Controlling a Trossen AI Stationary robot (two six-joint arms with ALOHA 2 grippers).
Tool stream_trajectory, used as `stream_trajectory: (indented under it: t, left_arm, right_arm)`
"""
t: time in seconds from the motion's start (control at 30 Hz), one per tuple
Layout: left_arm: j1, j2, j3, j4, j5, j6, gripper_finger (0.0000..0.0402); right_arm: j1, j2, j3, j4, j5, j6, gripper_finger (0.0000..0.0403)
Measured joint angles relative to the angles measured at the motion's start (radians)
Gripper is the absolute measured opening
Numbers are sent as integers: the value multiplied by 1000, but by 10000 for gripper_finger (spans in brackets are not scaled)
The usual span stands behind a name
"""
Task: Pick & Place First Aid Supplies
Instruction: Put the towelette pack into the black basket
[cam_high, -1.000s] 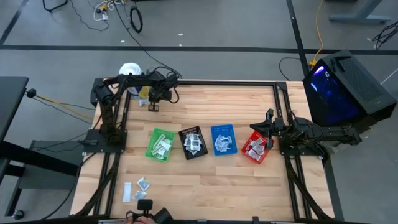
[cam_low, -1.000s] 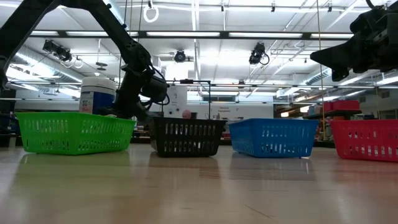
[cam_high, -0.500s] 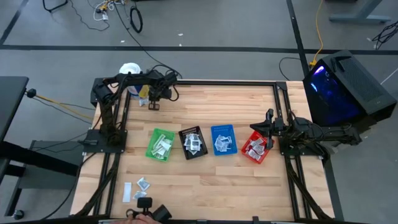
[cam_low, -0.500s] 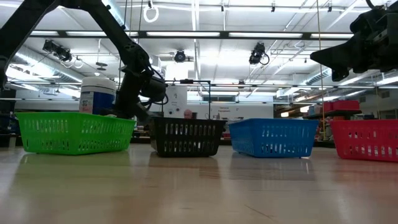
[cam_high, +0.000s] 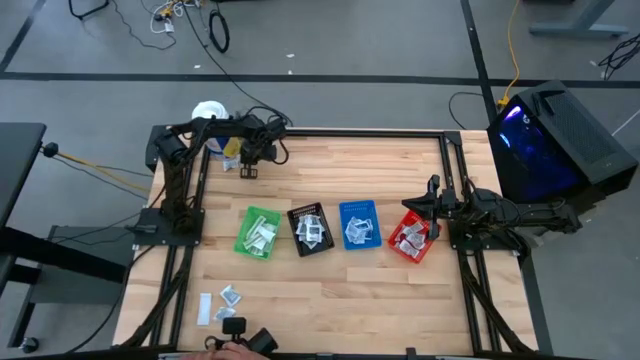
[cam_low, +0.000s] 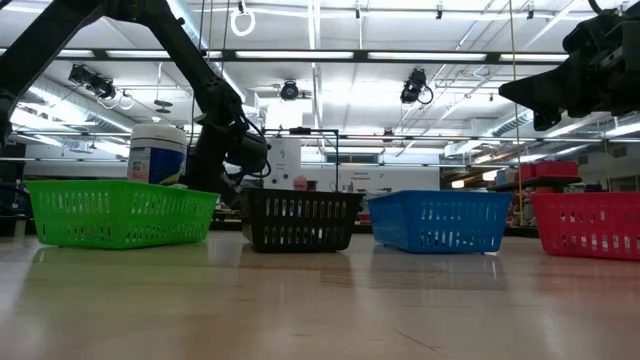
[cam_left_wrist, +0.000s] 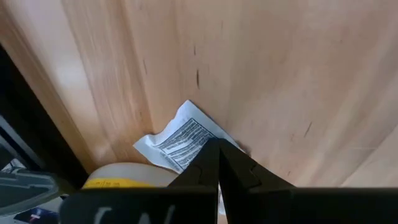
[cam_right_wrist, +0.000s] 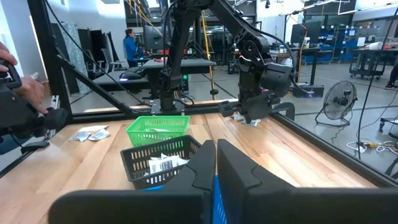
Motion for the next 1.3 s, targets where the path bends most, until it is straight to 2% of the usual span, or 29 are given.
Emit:
stream_trajectory:
  t: [0.23,0.5,0.77,1.3]
  left_arm:
    - [-12,9,1,-3,0,0,3]
    - [-28,2,2,-21,73,-3,3]
    - [-69,-22,2,-20,231,-15,3]
    - [-182,-18,46,-3,390,-71,7]
  right_arm:
    - [0,0,0,0,0,0,23]
    - [0,0,0,0,0,0,23]
    - [0,0,0,0,0,0,23]
    - [0,0,0,0,0,0,23]
